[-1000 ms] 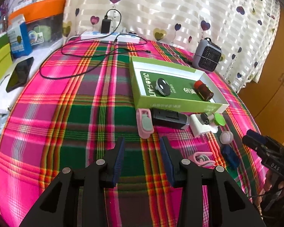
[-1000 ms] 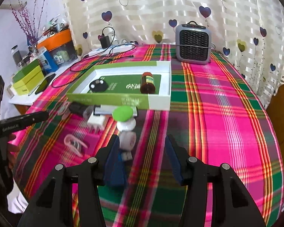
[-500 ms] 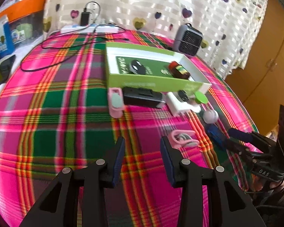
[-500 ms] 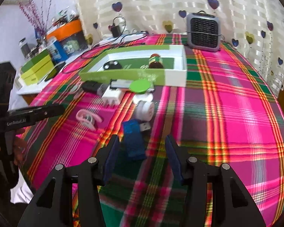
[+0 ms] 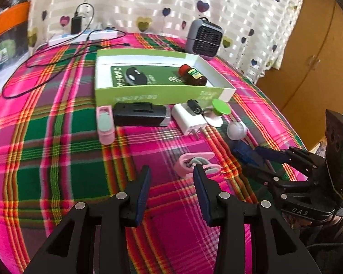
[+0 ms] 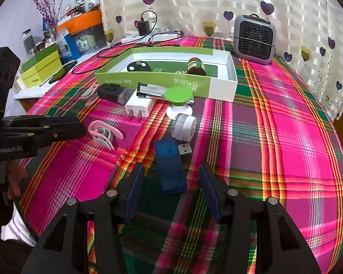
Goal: Organize rigid objects
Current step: 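Grasp the blue USB stick with the right tool, then grasp the pink earphone hook with the left tool while the right tool holds the USB stick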
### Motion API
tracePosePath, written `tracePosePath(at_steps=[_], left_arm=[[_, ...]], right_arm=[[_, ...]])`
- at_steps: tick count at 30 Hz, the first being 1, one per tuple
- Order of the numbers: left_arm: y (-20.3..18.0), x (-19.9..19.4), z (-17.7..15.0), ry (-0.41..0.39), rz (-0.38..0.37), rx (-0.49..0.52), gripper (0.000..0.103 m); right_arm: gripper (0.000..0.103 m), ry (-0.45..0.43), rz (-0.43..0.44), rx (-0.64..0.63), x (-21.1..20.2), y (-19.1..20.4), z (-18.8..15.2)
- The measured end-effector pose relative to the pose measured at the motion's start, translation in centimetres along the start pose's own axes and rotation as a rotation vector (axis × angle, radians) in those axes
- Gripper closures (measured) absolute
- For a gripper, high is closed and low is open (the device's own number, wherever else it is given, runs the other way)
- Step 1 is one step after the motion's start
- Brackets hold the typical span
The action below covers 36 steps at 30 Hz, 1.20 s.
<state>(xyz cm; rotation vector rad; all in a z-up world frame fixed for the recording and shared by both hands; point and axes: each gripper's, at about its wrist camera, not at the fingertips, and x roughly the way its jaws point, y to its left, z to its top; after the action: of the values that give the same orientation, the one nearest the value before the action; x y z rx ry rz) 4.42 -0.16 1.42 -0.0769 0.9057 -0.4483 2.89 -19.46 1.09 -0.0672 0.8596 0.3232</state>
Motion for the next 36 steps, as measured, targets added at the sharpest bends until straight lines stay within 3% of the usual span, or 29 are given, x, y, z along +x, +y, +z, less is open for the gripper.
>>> tracePosePath(at_steps=[3, 6, 13, 24, 31, 36], left_arm=[[-0.4, 0.4, 0.4, 0.007, -0.013, 0.022, 0.066], [-0.8, 1.0, 1.0, 0.012, -0.029, 0.044, 0.066], [-1.2, 1.9, 1.6, 0.017, -0.089, 0.060, 0.066], [-2.6, 1.8, -0.2, 0.063, -0.144, 0.110, 0.066], [-3.9, 1.7, -0.7, 0.073, -0.148, 0.156, 0.066], [-4.0, 1.9, -0.5, 0.066, -0.095, 0.164, 0.066]], right_arm=[[0.072, -0.002, -0.032, -0.007, 0.0, 0.0, 0.0], [0.080, -0.001, -0.039, -0.001, -0.1, -0.4, 0.0], [0.080, -0.001, -0.033, 0.011, -0.3, -0.5, 0.0], [0.080, -0.003, -0.039, 0.027, -0.7, -0.8, -0.5], [0.080, -0.005, -0.039, 0.035, -0.9, -0.9, -0.7], [0.080, -0.008, -0.042, 0.043, -1.1, -1.2, -0.9]])
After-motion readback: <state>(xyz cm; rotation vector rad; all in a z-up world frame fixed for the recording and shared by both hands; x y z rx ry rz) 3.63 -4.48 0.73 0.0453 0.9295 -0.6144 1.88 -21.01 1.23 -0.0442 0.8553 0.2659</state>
